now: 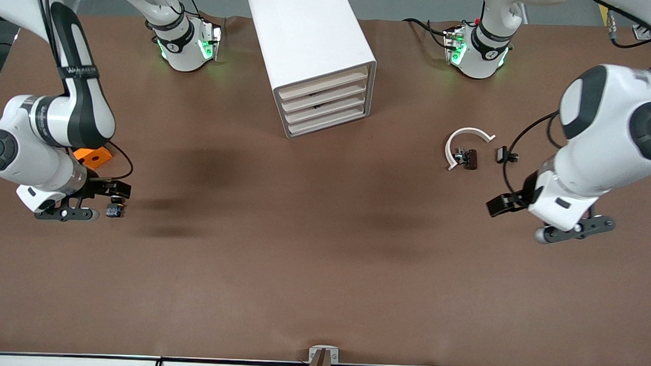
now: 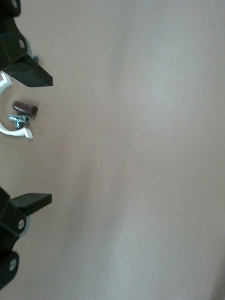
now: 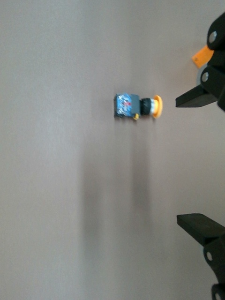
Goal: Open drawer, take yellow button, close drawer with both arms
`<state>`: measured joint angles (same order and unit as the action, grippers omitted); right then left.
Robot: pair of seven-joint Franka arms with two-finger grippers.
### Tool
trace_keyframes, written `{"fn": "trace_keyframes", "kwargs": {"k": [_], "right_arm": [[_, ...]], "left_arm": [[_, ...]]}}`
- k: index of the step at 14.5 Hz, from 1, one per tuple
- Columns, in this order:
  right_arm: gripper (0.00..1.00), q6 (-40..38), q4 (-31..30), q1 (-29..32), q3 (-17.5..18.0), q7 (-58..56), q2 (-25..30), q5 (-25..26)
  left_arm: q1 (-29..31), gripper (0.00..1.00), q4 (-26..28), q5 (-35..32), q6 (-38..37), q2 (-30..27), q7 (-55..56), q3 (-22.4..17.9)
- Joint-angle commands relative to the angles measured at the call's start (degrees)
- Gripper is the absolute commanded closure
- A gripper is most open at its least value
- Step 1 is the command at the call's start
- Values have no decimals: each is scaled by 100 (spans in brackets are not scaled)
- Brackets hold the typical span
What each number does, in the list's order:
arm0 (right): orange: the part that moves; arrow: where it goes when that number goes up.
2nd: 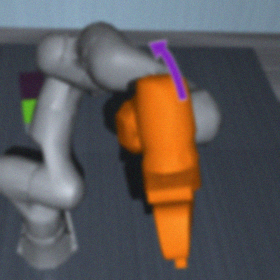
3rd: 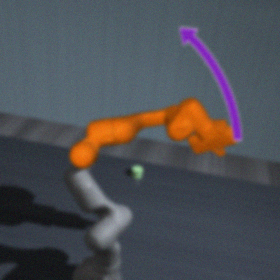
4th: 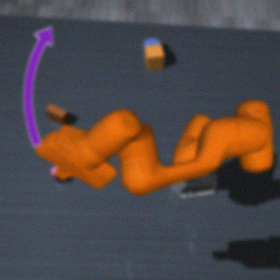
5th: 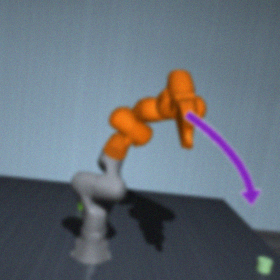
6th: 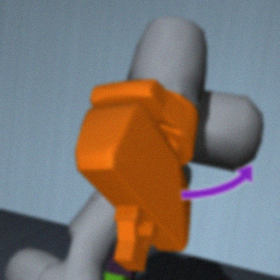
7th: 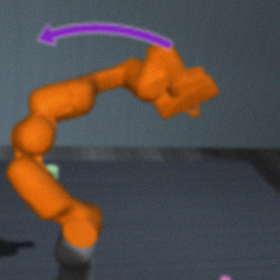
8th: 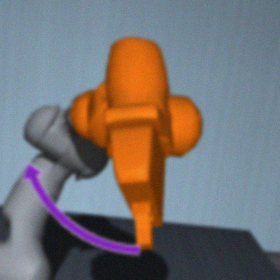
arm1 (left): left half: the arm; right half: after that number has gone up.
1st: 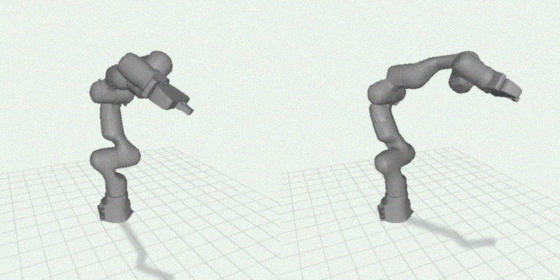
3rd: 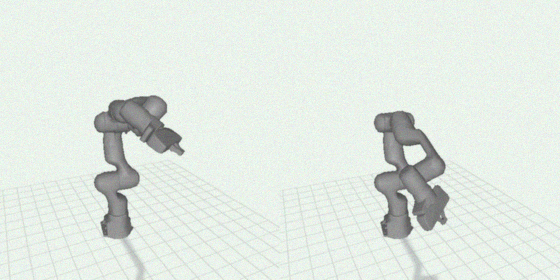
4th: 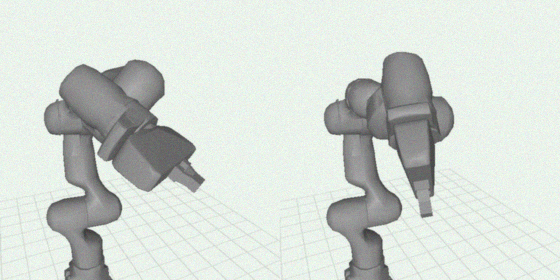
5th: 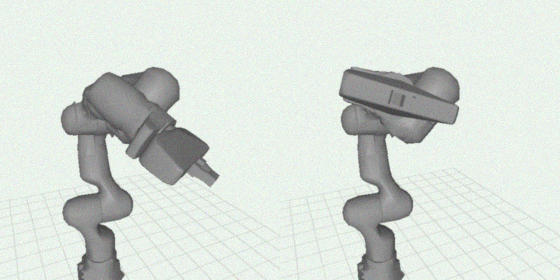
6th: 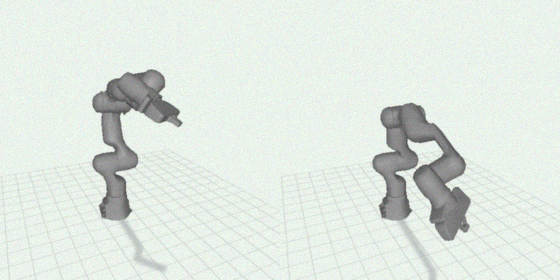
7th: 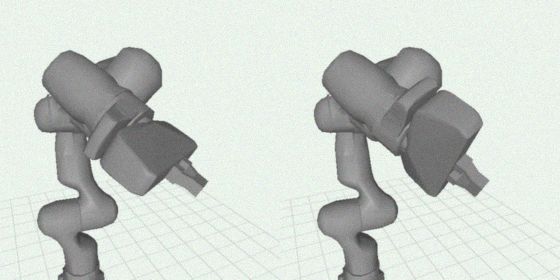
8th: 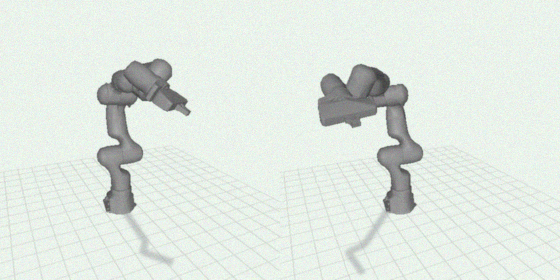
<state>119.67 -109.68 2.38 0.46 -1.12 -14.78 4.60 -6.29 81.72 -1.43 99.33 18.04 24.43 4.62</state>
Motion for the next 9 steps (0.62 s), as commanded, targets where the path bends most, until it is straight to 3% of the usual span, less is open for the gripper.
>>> {"fn": "trace_keyframes", "kwargs": {"k": [1, 6, 9], "right_arm": [[0, -487, -89, -237, -10, 314, 633, 23], [0, -1147, 131, -334, -2, 403, 1056, 23], [0, -1437, 254, -334, -2, 394, 1293, -56]], "left_arm": [[242, 0, -166, -121, -362, -300, -131, 92], [689, 0, -61, -78, -976, -871, -1921, 92], [761, 0, 509, 37, -986, -1529, -1933, 83]]}}
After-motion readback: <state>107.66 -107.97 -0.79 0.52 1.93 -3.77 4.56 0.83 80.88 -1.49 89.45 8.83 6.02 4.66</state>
